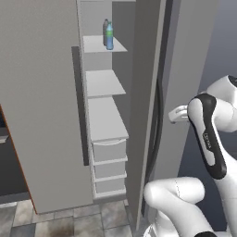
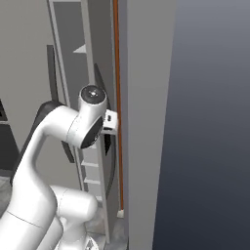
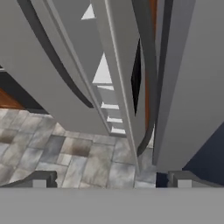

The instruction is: Take the bottled waters from the counter and place them in the freezer to freeze. Close the freezer door after placing the bottles.

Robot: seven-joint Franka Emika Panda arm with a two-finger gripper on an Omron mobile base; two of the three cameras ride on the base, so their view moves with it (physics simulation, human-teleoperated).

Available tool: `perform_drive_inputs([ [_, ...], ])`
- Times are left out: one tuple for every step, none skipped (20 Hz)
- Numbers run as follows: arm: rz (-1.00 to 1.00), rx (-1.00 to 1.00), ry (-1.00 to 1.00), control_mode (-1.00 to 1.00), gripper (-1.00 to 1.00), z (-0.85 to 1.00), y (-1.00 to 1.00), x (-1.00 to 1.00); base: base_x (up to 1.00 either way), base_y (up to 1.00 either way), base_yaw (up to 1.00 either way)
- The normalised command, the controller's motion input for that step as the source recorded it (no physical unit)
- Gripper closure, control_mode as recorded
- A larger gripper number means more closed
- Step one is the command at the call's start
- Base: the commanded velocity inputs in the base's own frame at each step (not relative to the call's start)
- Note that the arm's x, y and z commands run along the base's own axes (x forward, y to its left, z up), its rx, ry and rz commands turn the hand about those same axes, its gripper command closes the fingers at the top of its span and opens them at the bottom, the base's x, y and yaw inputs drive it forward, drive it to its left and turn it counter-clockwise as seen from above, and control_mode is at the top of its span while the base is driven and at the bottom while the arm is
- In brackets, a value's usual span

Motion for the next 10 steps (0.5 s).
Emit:
perform_drive_inputs([
  [0.01, 0.02, -0.15, -1.0, -1.0, 0.0, -0.08, 0.24, 0.0, 0.0, 0.0],
  [0.02, 0.03, -0.16, -1.0, -1.0, 0.0, -0.11, 0.29, 0.0, 0.0, 0.0],
  [0.03, 0.03, -0.15, -1.0, -1.0, -0.01, -0.14, 0.31, 0.0, 0.0, 0.0],
  [0.03, 0.03, -0.14, -1.0, -1.0, -0.01, -0.13, 0.32, 0.0, 0.0, 0.0],
  [0.03, 0.02, -0.11, -1.0, -1.0, -0.01, -0.07, 0.36, 0.0, 0.0, 0.0],
  [0.04, 0.01, -0.07, -1.0, -1.0, -0.02, 0.0, 0.46, 0.0, 0.0, 0.0],
  [0.04, 0.01, -0.04, -1.0, -1.0, -0.01, 0.0, 0.49, 0.0, 0.0, 0.0],
  [0.04, 0.0, -0.02, -1.0, -1.0, 0.0, 0.0, 0.51, 0.0, 0.0, 0.0],
  [0.03, 0.0, -0.02, -1.0, -1.0, 0.0, 0.0, 0.51, 0.0, 0.0, 0.0],
  [0.03, 0.0, -0.01, -1.0, -1.0, 0.0, 0.0, 0.5, 0.0, 0.0, 0.0],
])
